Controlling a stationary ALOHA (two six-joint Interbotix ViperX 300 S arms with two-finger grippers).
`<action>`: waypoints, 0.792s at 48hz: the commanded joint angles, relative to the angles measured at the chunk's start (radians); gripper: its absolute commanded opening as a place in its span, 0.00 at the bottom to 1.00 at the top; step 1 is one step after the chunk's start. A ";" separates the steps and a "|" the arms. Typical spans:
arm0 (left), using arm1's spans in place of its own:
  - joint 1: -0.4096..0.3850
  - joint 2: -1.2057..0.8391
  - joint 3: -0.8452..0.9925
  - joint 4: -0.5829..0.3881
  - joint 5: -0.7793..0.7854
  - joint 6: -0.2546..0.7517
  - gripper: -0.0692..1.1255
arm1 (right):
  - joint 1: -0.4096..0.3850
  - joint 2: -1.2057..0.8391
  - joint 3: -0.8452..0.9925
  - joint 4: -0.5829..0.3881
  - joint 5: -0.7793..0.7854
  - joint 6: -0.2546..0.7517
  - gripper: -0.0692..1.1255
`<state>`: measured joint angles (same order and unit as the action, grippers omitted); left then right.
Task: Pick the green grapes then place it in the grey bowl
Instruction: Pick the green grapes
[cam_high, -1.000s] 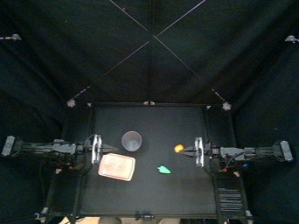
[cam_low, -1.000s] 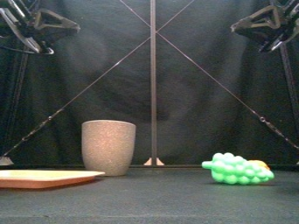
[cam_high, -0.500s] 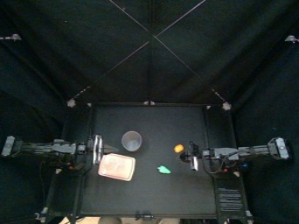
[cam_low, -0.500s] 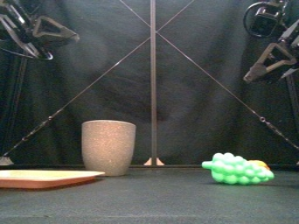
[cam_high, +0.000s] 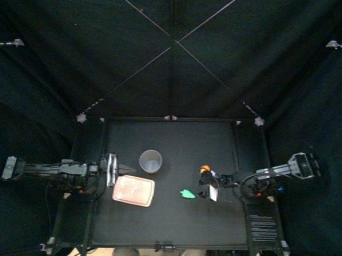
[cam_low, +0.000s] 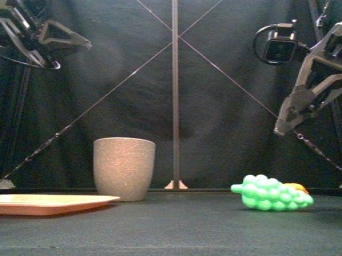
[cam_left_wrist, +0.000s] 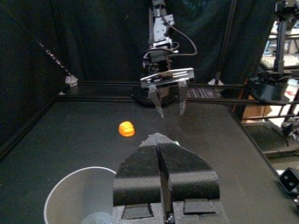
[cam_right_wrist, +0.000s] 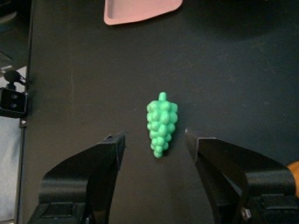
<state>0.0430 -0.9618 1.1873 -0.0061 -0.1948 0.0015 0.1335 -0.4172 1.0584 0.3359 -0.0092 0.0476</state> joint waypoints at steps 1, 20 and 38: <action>0.003 0.003 -0.029 0.000 -0.003 0.000 0.18 | 0.031 0.115 -0.086 -0.017 -0.026 -0.003 0.82; 0.008 0.002 -0.023 -0.003 -0.005 -0.005 0.18 | -0.017 0.390 -0.198 -0.071 0.009 -0.002 0.82; 0.005 0.002 -0.018 -0.021 -0.003 -0.005 0.18 | -0.017 0.428 -0.206 -0.071 -0.011 -0.002 0.81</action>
<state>0.0476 -0.9633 1.1873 -0.0230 -0.1933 -0.0031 0.1150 0.0215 0.8728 0.2654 -0.0107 0.0476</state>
